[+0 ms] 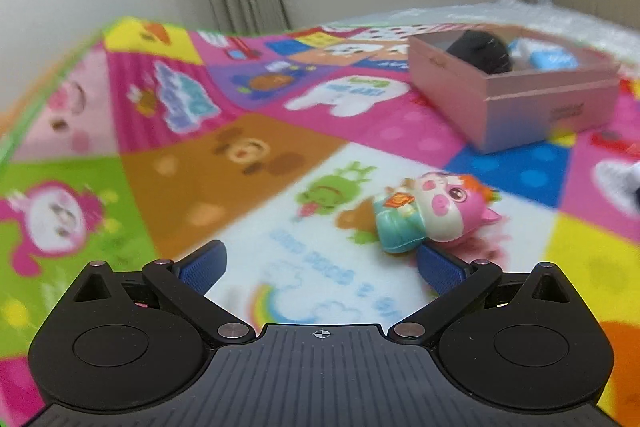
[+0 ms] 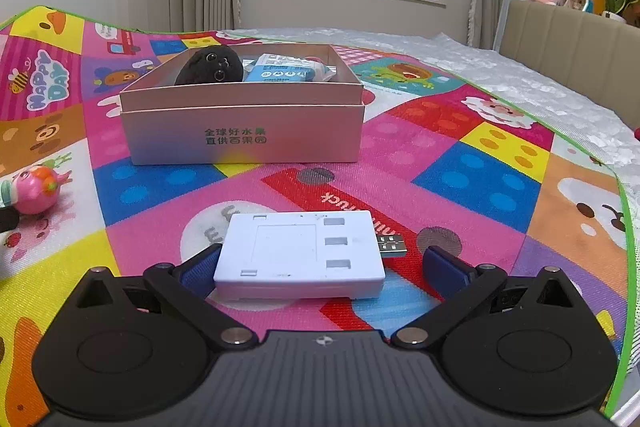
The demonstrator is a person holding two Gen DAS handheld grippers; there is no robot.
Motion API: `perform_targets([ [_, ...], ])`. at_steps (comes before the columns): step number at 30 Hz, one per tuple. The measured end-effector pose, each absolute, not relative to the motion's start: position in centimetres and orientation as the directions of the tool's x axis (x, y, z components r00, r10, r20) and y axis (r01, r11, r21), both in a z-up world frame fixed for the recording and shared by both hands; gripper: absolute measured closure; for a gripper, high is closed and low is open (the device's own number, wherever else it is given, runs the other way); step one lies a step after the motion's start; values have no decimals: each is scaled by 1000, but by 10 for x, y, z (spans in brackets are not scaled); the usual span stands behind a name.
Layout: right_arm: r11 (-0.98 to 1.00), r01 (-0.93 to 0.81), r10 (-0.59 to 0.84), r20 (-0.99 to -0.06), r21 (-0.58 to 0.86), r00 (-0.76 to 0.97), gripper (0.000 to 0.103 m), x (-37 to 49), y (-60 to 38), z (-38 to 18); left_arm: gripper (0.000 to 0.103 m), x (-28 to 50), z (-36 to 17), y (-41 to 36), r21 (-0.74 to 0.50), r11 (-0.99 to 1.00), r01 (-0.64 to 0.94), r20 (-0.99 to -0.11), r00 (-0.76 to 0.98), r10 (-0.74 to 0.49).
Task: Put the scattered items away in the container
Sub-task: 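Grasp the small white box with the right tool and lift it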
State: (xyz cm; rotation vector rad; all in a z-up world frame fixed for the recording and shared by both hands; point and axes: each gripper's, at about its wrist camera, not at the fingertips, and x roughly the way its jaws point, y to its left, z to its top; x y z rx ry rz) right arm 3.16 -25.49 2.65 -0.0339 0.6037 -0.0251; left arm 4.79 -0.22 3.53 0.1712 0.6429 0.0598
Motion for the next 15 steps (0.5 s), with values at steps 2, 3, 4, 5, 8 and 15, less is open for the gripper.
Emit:
perform_targets([
  [2, 999, 15, -37, -566, -44, 823, 0, 32, -254, 26, 0, 47, 39, 0, 64, 996, 65, -627, 779, -10],
  [3, 999, 15, -38, -566, -46, 824, 0, 32, -254, 26, 0, 46, 40, 0, 16, 995, 96, -635, 770, -64],
  [4, 999, 14, -39, -566, -47, 824, 0, 32, -254, 26, 0, 45, 41, -3, -19, 992, 124, -637, 764, -107],
  [5, 999, 14, -39, -565, -48, 824, 0, 32, -254, 26, 0, 43, 42, -7, -34, 990, 140, -636, 761, -129],
  [8, 999, 14, -38, -565, -46, 825, 0, 31, -254, 26, 0, 43, 44, -20, -54, 987, 149, -634, 758, -150],
  [15, 999, 14, -38, -562, -46, 827, 0, 31, -254, 26, 0, 59, 45, -39, -134, 978, 162, -655, 726, -210],
])
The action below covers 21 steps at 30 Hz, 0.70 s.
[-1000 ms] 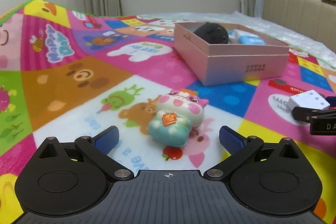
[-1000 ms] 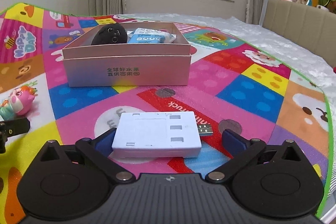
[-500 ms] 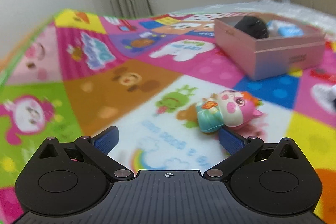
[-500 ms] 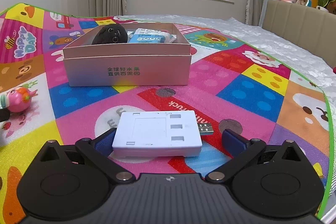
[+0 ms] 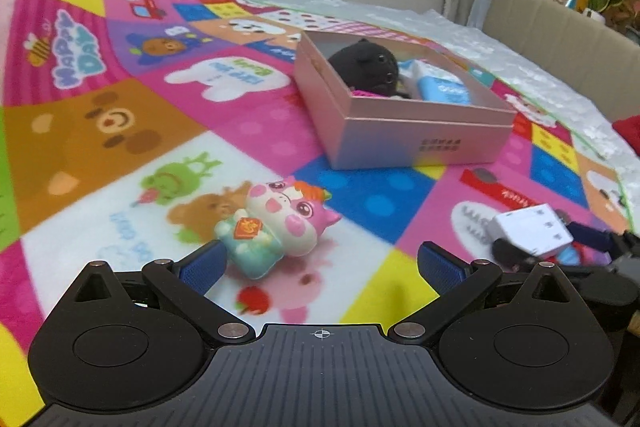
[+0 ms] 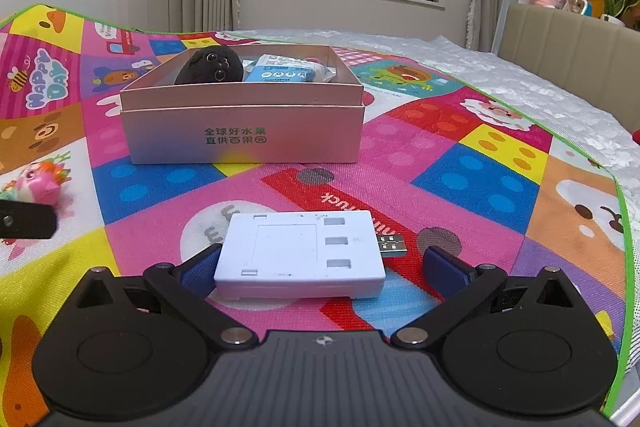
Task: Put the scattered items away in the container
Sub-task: 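Grasp the small white box with the right tool and lift it, then grasp the pig figurine with the left tool while the right tool holds the white box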
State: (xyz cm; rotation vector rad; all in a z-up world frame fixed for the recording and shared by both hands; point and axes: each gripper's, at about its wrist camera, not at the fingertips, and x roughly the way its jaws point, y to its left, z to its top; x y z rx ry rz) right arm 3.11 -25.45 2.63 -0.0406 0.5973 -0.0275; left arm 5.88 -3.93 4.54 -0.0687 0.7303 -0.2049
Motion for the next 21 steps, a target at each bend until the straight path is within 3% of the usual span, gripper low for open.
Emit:
perform_targets([
  [19, 1000, 10, -25, -557, -29, 830, 0, 30, -256, 25, 1, 96, 30, -57, -3, 989, 148, -641, 759, -115],
  [20, 1000, 10, -25, -557, -30, 830, 0, 30, -255, 25, 5, 96, 30, -57, 3, 989, 149, -639, 761, -113],
  [21, 999, 10, -26, -557, -31, 830, 0, 30, -255, 25, 20, 96, 29, -56, 10, 989, 149, -639, 762, -108],
])
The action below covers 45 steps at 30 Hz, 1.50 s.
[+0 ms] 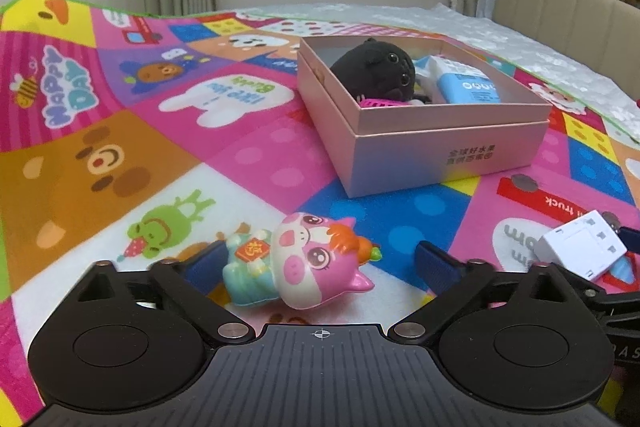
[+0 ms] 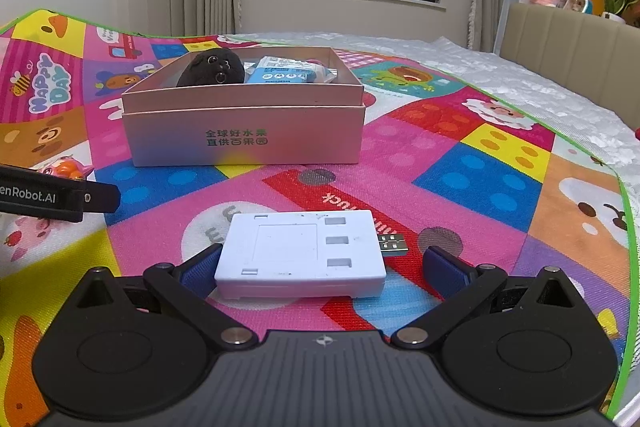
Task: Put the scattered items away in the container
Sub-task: 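Grasp the pig figurine with the left tool while the right tool holds the white box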
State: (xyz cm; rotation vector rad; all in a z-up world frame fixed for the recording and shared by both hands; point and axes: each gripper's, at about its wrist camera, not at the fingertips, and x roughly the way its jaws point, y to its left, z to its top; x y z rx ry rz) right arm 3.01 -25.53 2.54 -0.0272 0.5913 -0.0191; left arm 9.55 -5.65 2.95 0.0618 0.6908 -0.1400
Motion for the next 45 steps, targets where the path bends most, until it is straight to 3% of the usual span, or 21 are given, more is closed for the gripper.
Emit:
perform_targets([
  [1, 999, 10, -26, -557, -31, 830, 0, 30, -255, 25, 25, 96, 29, -56, 21, 989, 146, -641, 761, -99],
  [22, 991, -54, -29, -575, -126, 818, 0, 36, -243, 34, 25, 34, 35, -43, -23, 976, 216, -630, 755, -182],
  [24, 992, -79, 2, -600, -102, 800, 9, 38, -246, 38, 25, 33, 36, -43, -26, 976, 216, -628, 756, -184],
  [27, 992, -86, 11, -610, -94, 792, 12, 36, -248, 46, 25, 29, 39, -43, -21, 975, 219, -621, 762, -185],
  [38, 993, -116, 85, -527, -26, 845, 12, -11, -289, 98, 25, 33, 69, -70, 60, 942, 330, -543, 802, -247],
  [45, 993, -106, 114, -372, 43, 921, 12, -31, -315, 147, 25, 88, 106, -100, 110, 913, 393, -452, 838, -306],
])
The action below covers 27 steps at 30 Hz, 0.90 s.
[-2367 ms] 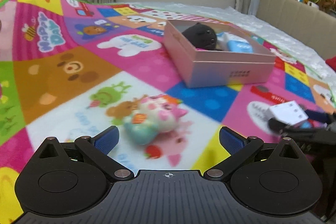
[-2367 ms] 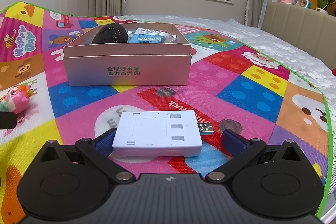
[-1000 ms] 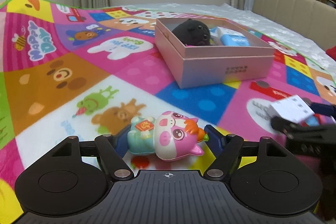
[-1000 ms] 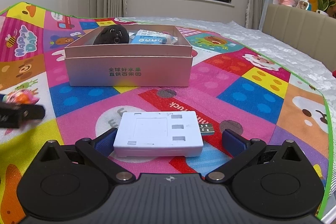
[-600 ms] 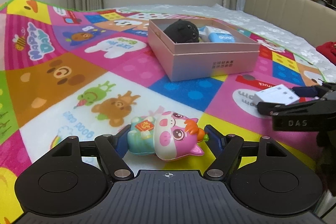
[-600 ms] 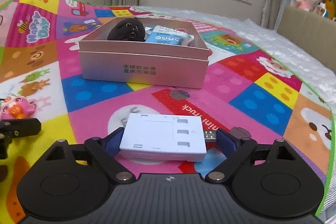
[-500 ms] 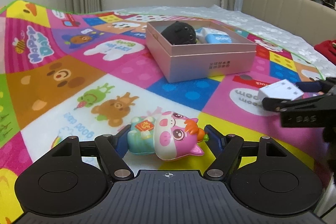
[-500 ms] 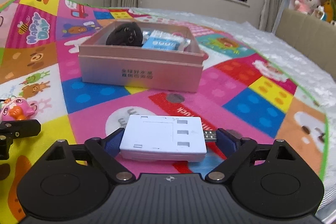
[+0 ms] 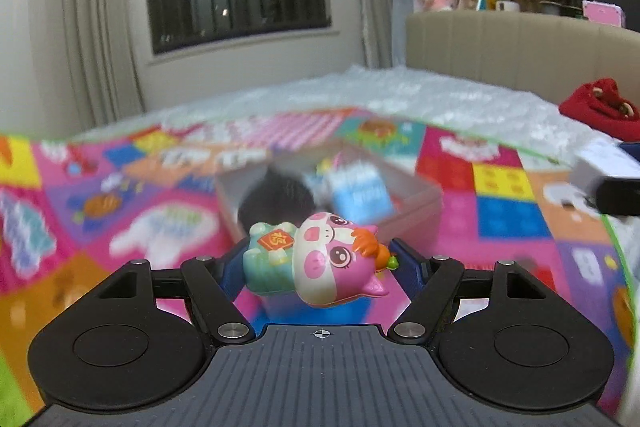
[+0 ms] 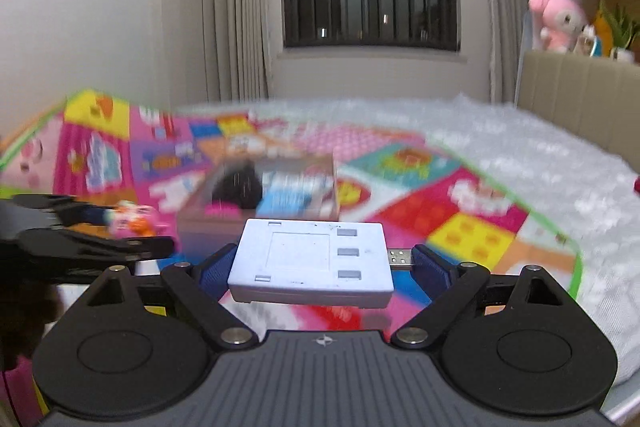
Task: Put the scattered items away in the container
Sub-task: 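Grasp the pig figurine with the left tool while the right tool holds the white box, then lower the pig figurine into the pink box and open the left tool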
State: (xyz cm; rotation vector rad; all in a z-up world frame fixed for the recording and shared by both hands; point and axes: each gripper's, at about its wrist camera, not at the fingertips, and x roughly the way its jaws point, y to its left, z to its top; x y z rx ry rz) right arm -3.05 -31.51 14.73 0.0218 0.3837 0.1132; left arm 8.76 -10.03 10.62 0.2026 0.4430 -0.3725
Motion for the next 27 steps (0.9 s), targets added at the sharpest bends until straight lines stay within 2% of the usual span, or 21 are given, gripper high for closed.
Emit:
perform_targets([
  [4, 990, -126, 141, -320, 66, 937, 12, -29, -319, 158, 24, 135, 117, -120, 117, 909, 399, -414, 852, -321],
  [5, 989, -131, 147, -317, 72, 937, 12, -27, -320, 158, 19, 146, 116, -126, 131, 909, 395, -395, 862, -318],
  [6, 988, -134, 152, -319, 78, 936, 12, -25, -320, 157, 8, 153, 112, -131, 156, 908, 389, -384, 871, -307],
  [9, 989, -127, 148, -341, 81, 928, 12, -18, -321, 150, 8, 168, 95, -133, 194, 910, 365, -414, 872, -261],
  [13, 990, -115, 135, -372, 76, 918, 12, -11, -326, 139, 5, 146, 80, -108, 68, 934, 351, -461, 841, -282],
  [20, 990, -106, 139, -460, 98, 877, 12, 27, -315, 124, 2, 119, 48, -83, 6, 955, 296, -537, 807, -247],
  [27, 978, -208, 200, -431, 29, 880, 12, 90, -274, 145, 0, 103, 42, -77, -103, 946, 307, -565, 765, -310],
])
